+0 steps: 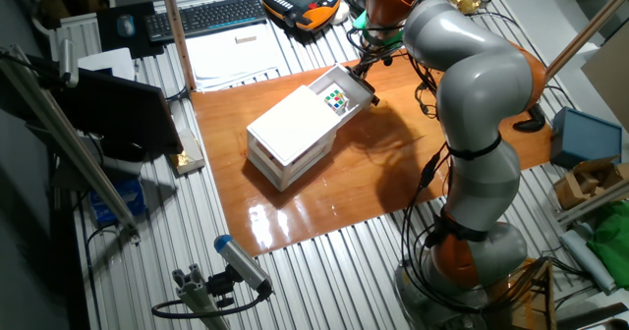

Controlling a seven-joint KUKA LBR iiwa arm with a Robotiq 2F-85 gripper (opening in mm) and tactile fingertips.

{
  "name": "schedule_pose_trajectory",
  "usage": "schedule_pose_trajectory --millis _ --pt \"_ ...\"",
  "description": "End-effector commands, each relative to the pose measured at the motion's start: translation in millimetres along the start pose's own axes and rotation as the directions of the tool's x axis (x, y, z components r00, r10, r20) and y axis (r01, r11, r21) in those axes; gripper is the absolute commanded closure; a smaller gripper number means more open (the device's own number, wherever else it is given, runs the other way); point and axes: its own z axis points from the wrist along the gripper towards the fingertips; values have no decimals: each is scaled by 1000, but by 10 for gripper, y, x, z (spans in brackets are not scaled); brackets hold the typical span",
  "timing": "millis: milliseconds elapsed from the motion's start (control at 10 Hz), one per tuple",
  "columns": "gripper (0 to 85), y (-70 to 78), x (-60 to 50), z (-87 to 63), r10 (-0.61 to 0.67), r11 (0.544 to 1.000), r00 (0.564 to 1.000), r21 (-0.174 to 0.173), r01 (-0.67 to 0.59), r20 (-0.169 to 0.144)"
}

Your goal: Grasp the handle and open the drawer

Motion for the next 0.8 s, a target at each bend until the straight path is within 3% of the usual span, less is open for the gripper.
schedule_pose_trajectory --millis 0,200,700 --pt "583 -5 2 0 -2 1000 1000 -2 2 -3" --pt "487 -11 3 -3 7 1000 1000 -2 -7 -3" --pt "437 5 -8 -48 7 1000 1000 -11 -7 -5"
